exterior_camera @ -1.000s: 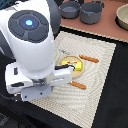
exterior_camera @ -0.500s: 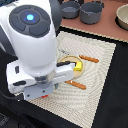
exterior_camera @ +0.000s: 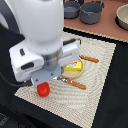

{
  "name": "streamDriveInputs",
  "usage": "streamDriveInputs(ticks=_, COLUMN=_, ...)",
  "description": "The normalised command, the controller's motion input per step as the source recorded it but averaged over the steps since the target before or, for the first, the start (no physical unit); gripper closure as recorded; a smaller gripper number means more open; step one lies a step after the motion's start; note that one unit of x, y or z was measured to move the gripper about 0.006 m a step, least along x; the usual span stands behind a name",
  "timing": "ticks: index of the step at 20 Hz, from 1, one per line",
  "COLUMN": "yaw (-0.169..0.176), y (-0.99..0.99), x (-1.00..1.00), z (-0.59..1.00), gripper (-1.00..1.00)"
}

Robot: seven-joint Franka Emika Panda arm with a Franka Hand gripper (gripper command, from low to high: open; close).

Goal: Interact with the objects in diverse but meaningful ways.

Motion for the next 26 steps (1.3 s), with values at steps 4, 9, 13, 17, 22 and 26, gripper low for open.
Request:
streamDriveInputs(ticks=4, yaw=0.200, y=0.46, x=-0.26, z=0.01, gripper=-1.00)
streamDriveInputs(ticks=9, yaw=0.186, y=0.41, x=-0.14, z=0.00, gripper=-1.00)
streamDriveInputs(ticks=13, yaw=0.182, y=0.35, x=-0.10, z=0.00, gripper=-1.00)
streamDriveInputs(ticks=17, yaw=0.176, y=0.34, x=-0.14, z=0.00, gripper=-1.00)
streamDriveInputs(ticks=22, yaw=0.213, y=0.36, x=-0.18, z=0.00, gripper=-1.00)
streamDriveInputs(ticks=26, yaw=0.159, y=0.43, x=-0.47, z=0.00, gripper=-1.00)
